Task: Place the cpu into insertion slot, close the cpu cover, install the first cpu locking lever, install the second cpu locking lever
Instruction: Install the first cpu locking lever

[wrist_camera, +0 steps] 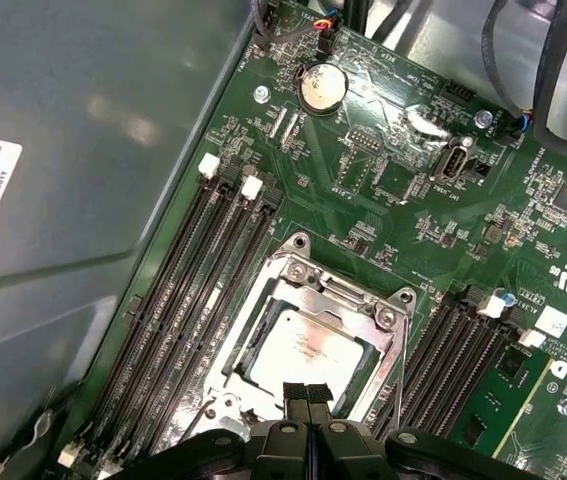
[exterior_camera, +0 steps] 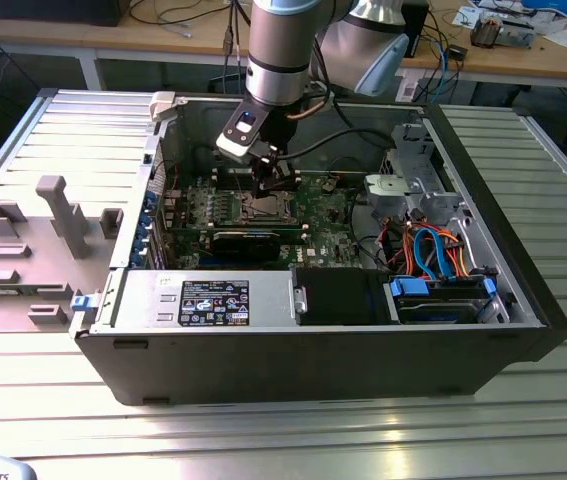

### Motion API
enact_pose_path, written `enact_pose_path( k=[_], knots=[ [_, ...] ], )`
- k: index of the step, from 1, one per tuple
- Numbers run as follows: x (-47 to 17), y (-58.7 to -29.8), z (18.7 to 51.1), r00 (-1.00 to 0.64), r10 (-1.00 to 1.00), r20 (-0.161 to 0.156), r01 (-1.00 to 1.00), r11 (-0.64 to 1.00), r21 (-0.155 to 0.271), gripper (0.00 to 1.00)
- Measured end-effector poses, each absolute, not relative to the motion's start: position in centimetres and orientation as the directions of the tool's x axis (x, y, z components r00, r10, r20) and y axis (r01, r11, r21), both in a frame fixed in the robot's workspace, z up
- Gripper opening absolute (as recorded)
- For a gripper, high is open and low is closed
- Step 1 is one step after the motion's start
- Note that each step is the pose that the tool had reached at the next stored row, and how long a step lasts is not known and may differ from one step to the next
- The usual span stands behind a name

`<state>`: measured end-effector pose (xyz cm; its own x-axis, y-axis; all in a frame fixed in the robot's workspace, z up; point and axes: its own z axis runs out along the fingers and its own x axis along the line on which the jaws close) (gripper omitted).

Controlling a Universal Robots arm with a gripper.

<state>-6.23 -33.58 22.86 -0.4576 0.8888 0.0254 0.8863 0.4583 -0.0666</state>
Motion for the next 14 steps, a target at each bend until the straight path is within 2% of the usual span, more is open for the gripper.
enact_pose_path(
  k=[14],
  knots=[
    [-6.23,-33.58,22.86,-0.517,0.855,0.025,0.853,0.518,-0.067,0.11]
  ],
)
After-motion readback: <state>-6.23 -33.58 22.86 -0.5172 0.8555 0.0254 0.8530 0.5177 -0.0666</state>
